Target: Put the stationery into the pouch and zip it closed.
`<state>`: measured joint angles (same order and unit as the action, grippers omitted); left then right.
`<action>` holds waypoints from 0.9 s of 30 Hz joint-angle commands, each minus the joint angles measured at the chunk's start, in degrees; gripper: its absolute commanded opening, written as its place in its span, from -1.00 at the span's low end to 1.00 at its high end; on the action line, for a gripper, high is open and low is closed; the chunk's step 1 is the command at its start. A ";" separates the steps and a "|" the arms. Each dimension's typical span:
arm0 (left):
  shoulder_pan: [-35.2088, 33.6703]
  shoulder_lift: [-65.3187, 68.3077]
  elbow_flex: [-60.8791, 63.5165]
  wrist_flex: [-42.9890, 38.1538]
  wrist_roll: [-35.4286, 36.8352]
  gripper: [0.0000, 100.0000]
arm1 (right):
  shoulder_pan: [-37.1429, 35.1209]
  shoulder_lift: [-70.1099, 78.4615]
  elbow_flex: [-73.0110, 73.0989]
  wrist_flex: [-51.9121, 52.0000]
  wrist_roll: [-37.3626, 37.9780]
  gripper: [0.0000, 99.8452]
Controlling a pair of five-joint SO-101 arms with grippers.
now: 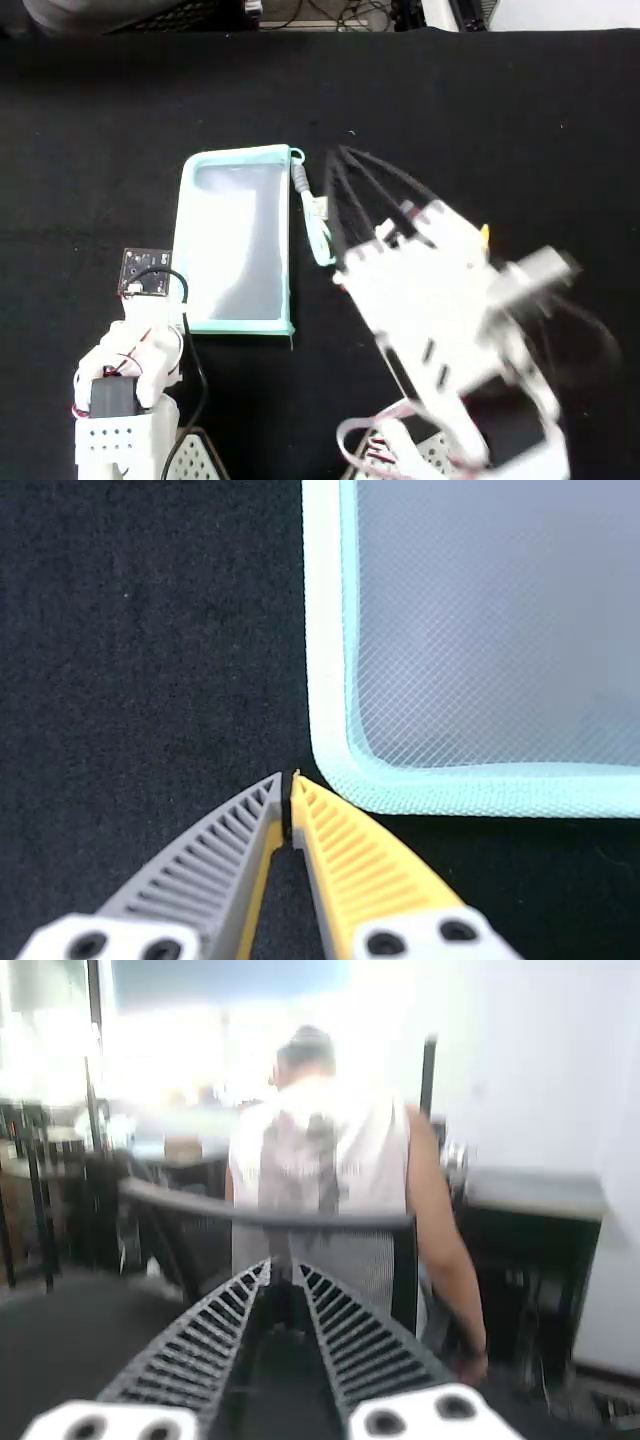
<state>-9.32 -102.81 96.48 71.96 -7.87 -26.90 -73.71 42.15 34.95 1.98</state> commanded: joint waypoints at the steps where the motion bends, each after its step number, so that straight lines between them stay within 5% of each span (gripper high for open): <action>1: 0.40 -0.44 0.92 0.26 0.26 -0.94 | 0.88 10.33 0.84 -1.23 -0.09 -0.97; 17: 0.40 -0.44 0.92 0.26 0.26 -0.94 | 13.01 45.05 5.23 2.29 -0.09 -0.94; 27: 0.40 -0.44 0.92 0.26 0.26 -0.94 | 10.02 71.69 -22.99 29.89 -0.18 -0.22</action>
<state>-9.32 -102.81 96.48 71.96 -7.87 -15.74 -7.78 28.26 60.26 2.07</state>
